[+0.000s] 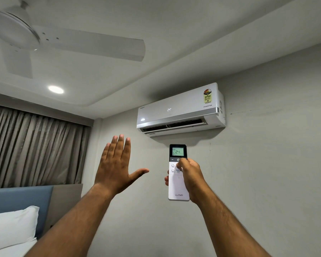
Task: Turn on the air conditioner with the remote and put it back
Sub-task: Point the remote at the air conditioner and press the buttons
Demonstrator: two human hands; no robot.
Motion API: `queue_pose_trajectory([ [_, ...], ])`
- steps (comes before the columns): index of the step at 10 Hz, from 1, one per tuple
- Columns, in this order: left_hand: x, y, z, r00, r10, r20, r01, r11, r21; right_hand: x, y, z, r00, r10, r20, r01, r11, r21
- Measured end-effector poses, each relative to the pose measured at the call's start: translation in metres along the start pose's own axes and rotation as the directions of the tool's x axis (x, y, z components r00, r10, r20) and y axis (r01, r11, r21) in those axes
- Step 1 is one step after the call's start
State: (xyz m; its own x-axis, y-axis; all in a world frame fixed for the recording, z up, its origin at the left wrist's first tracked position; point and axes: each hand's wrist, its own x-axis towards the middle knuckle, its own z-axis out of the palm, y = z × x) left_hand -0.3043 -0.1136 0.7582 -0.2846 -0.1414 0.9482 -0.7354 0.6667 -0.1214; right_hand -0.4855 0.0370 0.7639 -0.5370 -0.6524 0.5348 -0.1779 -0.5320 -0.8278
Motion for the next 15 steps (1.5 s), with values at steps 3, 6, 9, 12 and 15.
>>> queue_pose_trajectory([
  [3,-0.001,-0.004,0.003,1.000,-0.009,0.007,0.009,1.000,0.005,0.000,0.001,0.003,1.000,0.002,0.008,-0.002,1.000,0.004],
  [6,-0.001,-0.005,0.004,1.000,-0.008,0.012,0.007,1.000,0.013,0.001,0.001,0.004,1.000,0.010,-0.001,-0.010,1.000,-0.006],
  [9,-0.003,-0.002,0.005,1.000,0.000,0.009,0.000,1.000,0.013,0.003,-0.004,0.003,1.000,-0.007,0.007,0.008,1.000,-0.008],
  [12,0.001,-0.001,0.005,1.000,0.002,0.007,-0.002,1.000,0.027,0.004,-0.008,0.001,1.000,-0.007,0.007,0.007,1.000,-0.008],
  [15,0.000,-0.001,0.006,1.000,-0.001,0.017,0.000,1.000,0.017,0.004,-0.010,0.000,1.000,-0.011,0.009,0.011,1.000,-0.004],
])
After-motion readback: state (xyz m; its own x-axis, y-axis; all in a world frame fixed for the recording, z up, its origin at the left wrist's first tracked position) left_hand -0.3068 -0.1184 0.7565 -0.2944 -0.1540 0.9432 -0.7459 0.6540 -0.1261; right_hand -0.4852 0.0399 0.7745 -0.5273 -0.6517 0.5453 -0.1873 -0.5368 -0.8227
